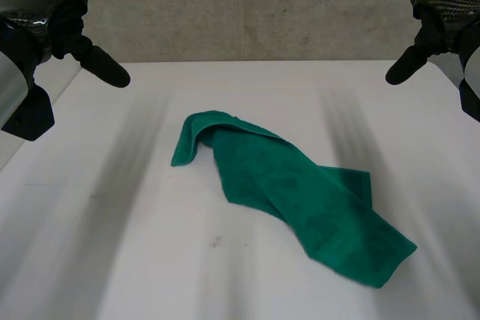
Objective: Fold the towel.
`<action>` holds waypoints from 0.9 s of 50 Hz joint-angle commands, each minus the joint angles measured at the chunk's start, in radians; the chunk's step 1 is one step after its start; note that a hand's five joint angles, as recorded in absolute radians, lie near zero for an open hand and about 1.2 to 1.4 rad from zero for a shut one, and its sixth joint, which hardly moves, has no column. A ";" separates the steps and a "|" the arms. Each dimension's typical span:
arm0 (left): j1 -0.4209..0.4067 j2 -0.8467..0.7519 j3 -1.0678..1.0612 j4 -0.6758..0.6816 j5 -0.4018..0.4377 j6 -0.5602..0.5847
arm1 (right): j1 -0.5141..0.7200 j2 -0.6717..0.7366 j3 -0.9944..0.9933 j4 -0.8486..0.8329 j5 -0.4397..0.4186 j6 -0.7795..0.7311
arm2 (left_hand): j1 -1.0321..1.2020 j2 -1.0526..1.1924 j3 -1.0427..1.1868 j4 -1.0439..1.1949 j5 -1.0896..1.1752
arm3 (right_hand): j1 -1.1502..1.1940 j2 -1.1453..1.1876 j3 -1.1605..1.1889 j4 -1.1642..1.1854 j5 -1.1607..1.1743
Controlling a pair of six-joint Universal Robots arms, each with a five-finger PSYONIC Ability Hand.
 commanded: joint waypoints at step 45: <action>-0.021 -1.012 0.313 0.498 0.100 0.192 | 0.020 0.064 0.305 -0.079 -0.118 -0.230 | 0.165 0.150 0.141 0.150 0.133 | -0.022 -0.050 -0.039 -0.059 -0.053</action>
